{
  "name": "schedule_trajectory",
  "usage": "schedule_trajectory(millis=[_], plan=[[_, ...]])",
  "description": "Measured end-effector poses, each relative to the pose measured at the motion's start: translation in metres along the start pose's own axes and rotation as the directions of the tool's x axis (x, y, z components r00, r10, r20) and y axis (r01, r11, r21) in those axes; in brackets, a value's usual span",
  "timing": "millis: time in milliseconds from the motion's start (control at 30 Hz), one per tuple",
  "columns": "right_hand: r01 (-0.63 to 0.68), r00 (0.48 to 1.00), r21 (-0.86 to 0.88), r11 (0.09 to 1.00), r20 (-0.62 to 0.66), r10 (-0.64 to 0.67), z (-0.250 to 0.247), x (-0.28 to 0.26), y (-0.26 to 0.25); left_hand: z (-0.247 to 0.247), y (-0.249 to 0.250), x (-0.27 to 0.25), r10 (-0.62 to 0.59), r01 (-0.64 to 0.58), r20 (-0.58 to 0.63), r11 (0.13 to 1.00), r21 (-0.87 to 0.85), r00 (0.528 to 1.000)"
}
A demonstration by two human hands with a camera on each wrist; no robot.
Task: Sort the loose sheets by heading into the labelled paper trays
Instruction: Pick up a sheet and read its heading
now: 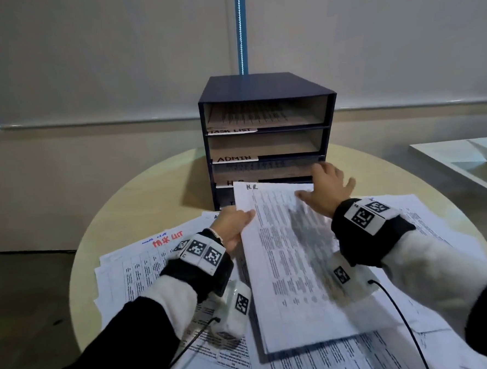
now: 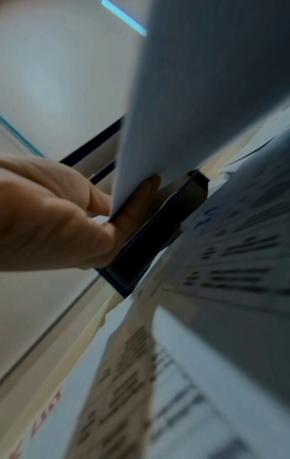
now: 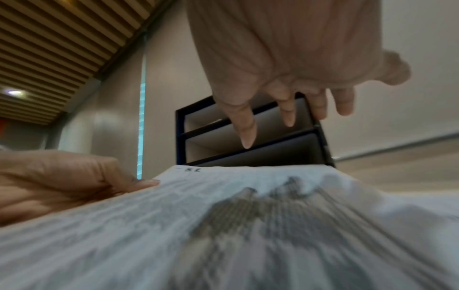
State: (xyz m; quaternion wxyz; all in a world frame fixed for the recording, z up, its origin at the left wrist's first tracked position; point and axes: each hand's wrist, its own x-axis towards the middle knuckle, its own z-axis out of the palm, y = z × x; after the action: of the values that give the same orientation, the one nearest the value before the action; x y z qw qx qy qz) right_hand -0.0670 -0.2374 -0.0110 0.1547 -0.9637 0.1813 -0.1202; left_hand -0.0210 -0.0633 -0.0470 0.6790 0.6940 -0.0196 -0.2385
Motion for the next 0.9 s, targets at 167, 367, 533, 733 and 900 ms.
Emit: schedule_trajectory(millis=[167,367,533,733,900], plan=[[-0.330,0.924,0.381,0.864,0.318,0.213,0.006,0.000,0.045,-0.020,0.012,0.021,-0.007,0.002,-0.090,0.999,-0.054,0.996],[-0.410,0.895,0.594,0.692,0.409,0.179,0.007,0.002,0.071,-0.025,0.023,0.060,0.011,-0.006,-0.189,1.000,0.027,0.982],[-0.431,0.876,0.661,0.615,0.469,0.109,-0.002,0.005,0.079,-0.029,0.034,0.091,-0.003,-0.003,-0.225,1.000,-0.025,0.974],[-0.400,0.916,0.766,0.503,0.348,0.199,0.013,0.035,0.066,-0.031,0.025,0.097,-0.133,0.128,-0.049,0.987,-0.101,0.990],[-0.398,0.910,0.835,0.380,0.307,0.279,0.026,0.065,0.033,-0.032,0.023,0.061,-0.119,0.124,0.037,0.973,-0.196,0.992]])
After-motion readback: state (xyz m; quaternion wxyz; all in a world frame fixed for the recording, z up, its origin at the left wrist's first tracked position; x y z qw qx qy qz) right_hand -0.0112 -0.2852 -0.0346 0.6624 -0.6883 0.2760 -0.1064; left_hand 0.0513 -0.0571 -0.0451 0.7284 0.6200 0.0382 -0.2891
